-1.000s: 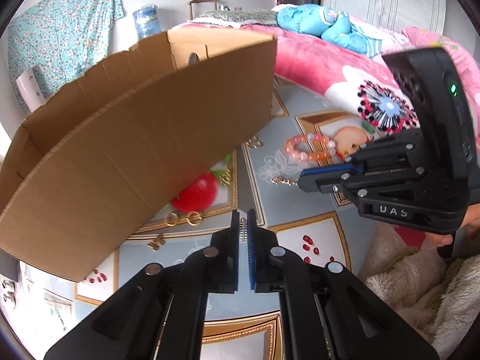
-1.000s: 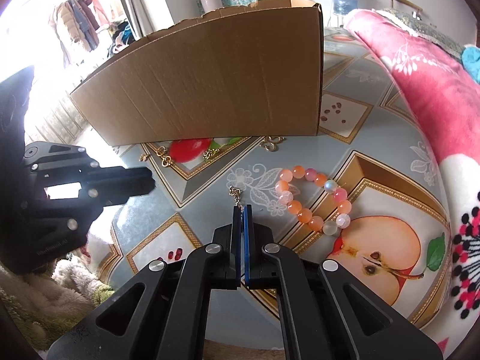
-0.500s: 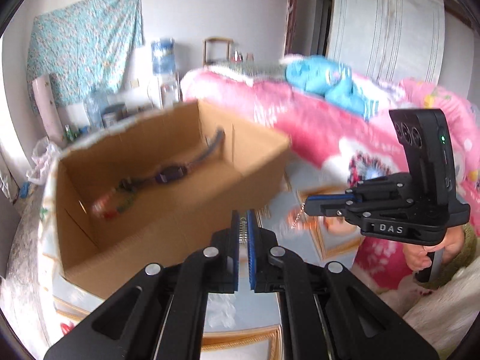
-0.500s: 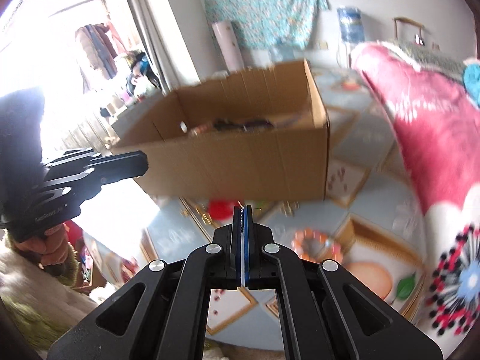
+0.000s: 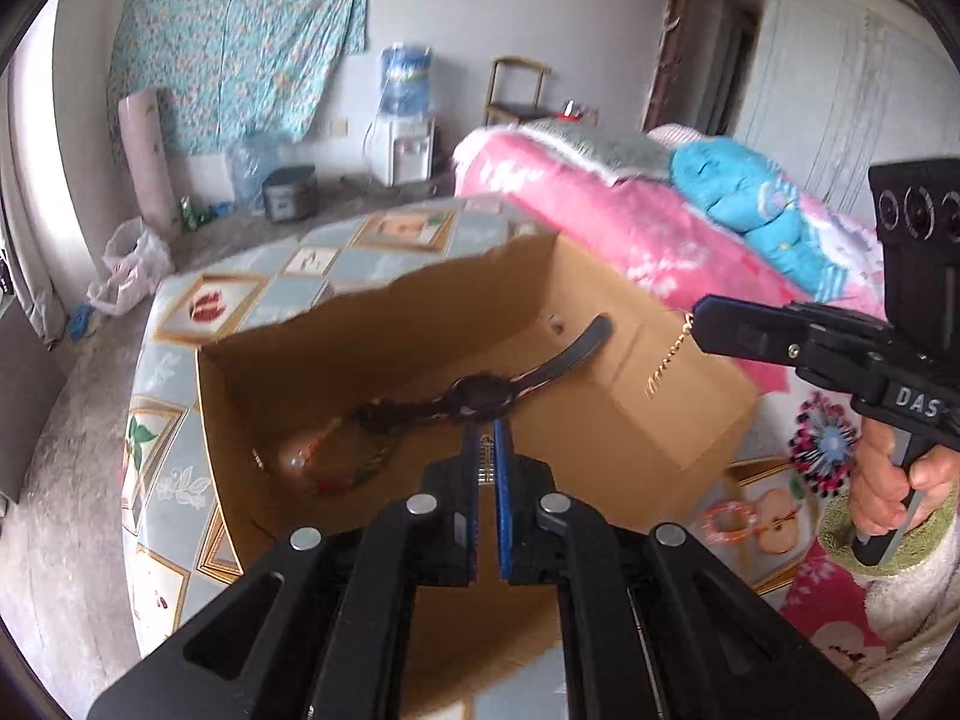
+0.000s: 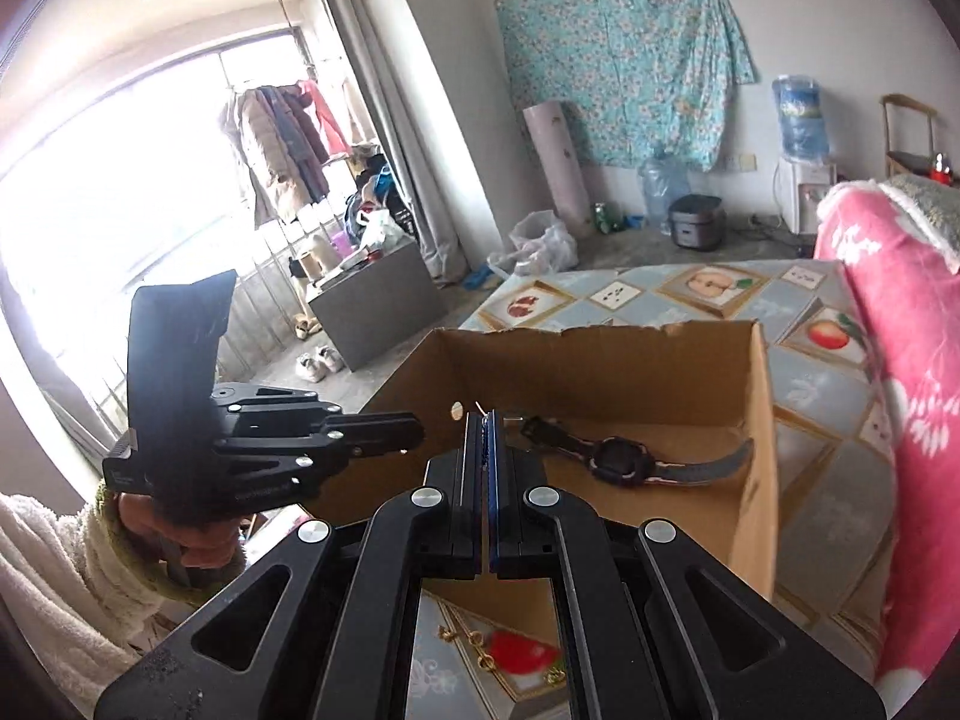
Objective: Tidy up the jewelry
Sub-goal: 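Carry the gold earring over the cardboard box and open the right tool, then withdraw both open tools from the box back over the table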
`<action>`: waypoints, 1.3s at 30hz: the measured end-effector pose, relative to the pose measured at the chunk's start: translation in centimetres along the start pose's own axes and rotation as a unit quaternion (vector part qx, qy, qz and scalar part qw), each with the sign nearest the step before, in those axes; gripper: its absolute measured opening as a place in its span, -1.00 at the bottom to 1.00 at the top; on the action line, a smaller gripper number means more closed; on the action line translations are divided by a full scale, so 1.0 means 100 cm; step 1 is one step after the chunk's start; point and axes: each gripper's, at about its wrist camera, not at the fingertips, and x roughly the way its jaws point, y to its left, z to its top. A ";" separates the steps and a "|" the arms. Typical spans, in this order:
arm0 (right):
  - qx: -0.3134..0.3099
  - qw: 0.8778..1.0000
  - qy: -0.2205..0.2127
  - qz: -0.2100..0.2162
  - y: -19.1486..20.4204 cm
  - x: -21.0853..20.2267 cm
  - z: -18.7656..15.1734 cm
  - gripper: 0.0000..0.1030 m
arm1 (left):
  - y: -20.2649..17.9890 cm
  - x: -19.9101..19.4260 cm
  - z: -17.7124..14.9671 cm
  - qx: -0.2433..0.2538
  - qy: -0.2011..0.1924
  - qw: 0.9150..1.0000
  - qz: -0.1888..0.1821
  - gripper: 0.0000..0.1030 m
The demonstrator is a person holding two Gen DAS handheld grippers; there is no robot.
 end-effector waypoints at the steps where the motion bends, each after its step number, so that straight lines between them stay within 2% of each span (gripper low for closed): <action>1: 0.002 1.000 0.009 -0.004 0.000 0.011 0.000 -1.00 | 0.004 0.007 0.000 0.000 0.013 1.000 0.006 -0.92; 5: 0.011 0.999 0.044 -0.016 0.002 0.048 -0.002 -1.00 | 0.011 0.031 -0.005 0.000 0.063 0.998 0.018 -0.92; 11: 0.012 0.995 0.088 -0.039 0.000 0.069 -0.010 -1.00 | 0.005 0.047 -0.011 0.031 0.094 0.994 0.048 -0.91; 17: 0.020 0.993 0.101 -0.050 -0.005 0.075 -0.013 -0.99 | 0.011 0.059 -0.015 0.021 0.118 0.991 0.063 -0.91; 23: 0.025 0.993 0.104 -0.058 -0.006 0.074 -0.013 -0.89 | 0.013 0.062 -0.017 0.019 0.133 0.988 0.077 -0.89; 25: 0.024 0.992 0.103 -0.062 -0.006 0.074 -0.012 -0.78 | 0.014 0.063 -0.018 0.013 0.139 0.987 0.074 -0.77; 28: 0.023 0.993 0.096 -0.066 -0.004 0.072 -0.011 -0.66 | 0.015 0.061 -0.017 0.012 0.134 0.988 0.079 -0.58; 37: 0.029 0.995 0.065 -0.067 -0.001 0.058 -0.003 -0.30 | 0.015 0.043 -0.011 0.011 0.097 0.992 0.084 -0.28; 39: 0.030 0.996 0.054 -0.061 0.001 0.053 -0.001 -0.28 | 0.015 0.037 -0.009 0.009 0.086 0.993 0.083 -0.25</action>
